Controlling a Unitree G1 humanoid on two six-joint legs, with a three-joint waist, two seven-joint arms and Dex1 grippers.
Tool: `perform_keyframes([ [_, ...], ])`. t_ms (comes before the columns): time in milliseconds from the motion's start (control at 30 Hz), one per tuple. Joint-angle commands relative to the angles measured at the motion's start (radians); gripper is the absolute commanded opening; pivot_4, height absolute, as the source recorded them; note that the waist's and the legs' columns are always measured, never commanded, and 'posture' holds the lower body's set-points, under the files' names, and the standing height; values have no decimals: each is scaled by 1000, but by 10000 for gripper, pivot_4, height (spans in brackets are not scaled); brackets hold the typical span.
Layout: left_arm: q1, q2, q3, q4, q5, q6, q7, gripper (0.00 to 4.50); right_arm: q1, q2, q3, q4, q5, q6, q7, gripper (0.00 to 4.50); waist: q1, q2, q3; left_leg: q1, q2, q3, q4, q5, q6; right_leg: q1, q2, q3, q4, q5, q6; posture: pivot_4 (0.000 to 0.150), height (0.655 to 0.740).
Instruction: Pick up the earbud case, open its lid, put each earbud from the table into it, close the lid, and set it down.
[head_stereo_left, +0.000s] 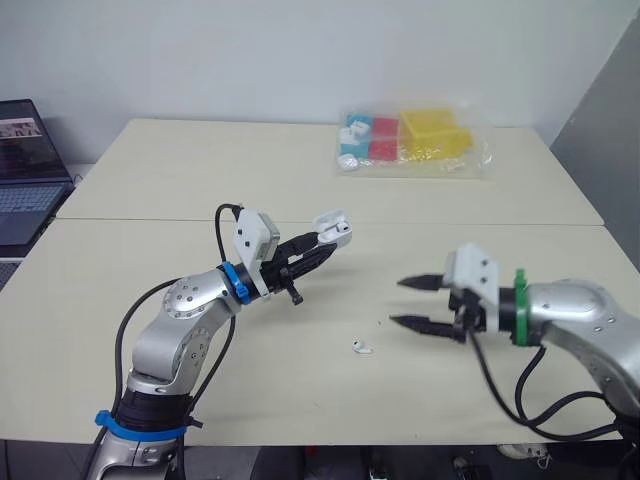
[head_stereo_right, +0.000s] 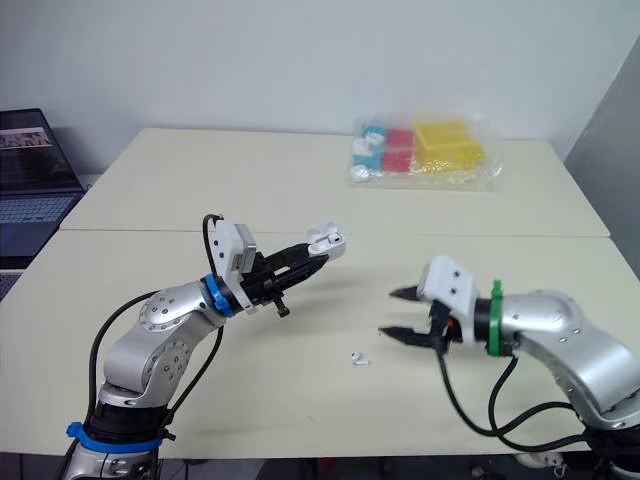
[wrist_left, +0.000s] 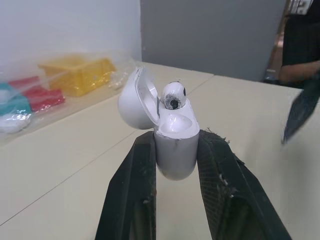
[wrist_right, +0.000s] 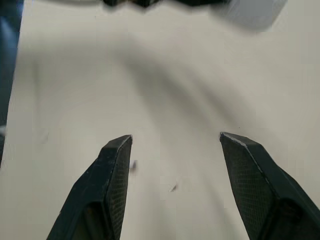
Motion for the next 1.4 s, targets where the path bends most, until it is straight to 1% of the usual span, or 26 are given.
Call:
perform_keyframes([
  [33,11,11,4,-42,4,-25,-12,7901,-15,34,58,-45,-49,41,-63,28748,1,0,0,0,0,0,0,0,0,0,0,0,0,0,0,1500,7400],
  [133,30,24,2,-55,0,-15,-25,7901,-10,125,181,-38,-122,32,-127,28748,0,0,0,0,0,-1,0,0,0,0,0,-1,0,0,0,1500,7400],
  [300,23,33,4,-51,-5,-7,-37,7901,-30,200,304,46,-239,-4,-157,28748,1,0,0,-1,0,-1,0,0,0,0,0,-1,-1,0,0,1500,7400],
  [433,13,34,3,-43,-3,-6,-41,7901,-55,251,336,139,-294,-30,-160,28748,1,0,0,-1,-1,0,1,0,0,0,-1,-1,-1,0,1,1500,7400],
  [600,18,42,9,-47,0,-4,-46,7901,-36,242,339,205,-327,-63,-120,28748,1,0,0,-1,0,-1,0,0,0,-1,0,-1,-1,0,1,1500,7400],
  [700,24,45,11,-51,1,-6,-45,7901,-7,227,333,204,-329,-77,-97,23153,1,0,0,-1,0,-1,0,0,0,0,0,-1,-1,0,1,1500,7400],
  [867,30,50,10,-53,1,-8,-45,7901,11,229,327,195,-337,-83,-82,5340,1,0,0,-1,-1,-1,1,0,0,0,-1,-1,-1,0,1,1500,7400],
  [900,30,51,9,-52,1,-9,-47,7901,12,231,326,193,-338,-83,-81,4011,1,0,0,-1,-1,0,1,0,0,0,-1,-1,-1,1,1,1500,7400],
  [933,29,51,8,-51,1,-9,-47,7901,14,227,321,190,-336,-81,-77,4103,1,0,0,-1,-1,-1,1,0,0,0,-1,-1,-1,1,1,1500,7400],
  [1000,25,51,6,-46,3,-11,-47,7901,20,209,301,178,-326,-80,-61,4103,3,0,0,-1,-1,-1,1,0,0,0,-1,-1,-1,1,1,1500,7400],
  [1067,24,51,6,-45,3,-10,-48,7901,31,161,267,164,-317,-100,-20,4103,6,0,0,-1,-1,-1,1,0,0,0,-1,-1,-1,0,1,1500,7400],
  [1167,29,51,2,-45,3,-11,-50,7901,57,0,211,167,-323,-220,120,4103,8,0,0,-2,-2,0,1,0,0,0,-3,-1,-3,1,1,1500,7400],
  [1200,29,51,1,-45,4,-11,-51,7901,62,-35,197,175,-324,-248,149,4103,8,0,0,-2,-3,0,1,0,0,1,-3,-1,-4,1,2,1500,7400],
  [1267,30,47,-3,-45,5,-11,-48,7901,83,-145,138,233,-316,-338,247,4103,7,0,0,-3,-3,0,1,0,0,1,-4,-1,-5,1,3,1500,7400],
  [1333,33,44,-5,-47,5,-11,-46,7901,105,-220,99,288,-316,-415,319,4103,7,-1,0,-2,-4,1,1,0,0,1,-4,-1,-5,1,3,1500,7400],
  [1400,36,43,-6,-49,5,-11,-44,7901,124,-268,71,347,-330,-493,365,4103,7,-1,0,-2,-3,0,1,0,0,1,-3,-2,-5,1,3,1500,7400],
])
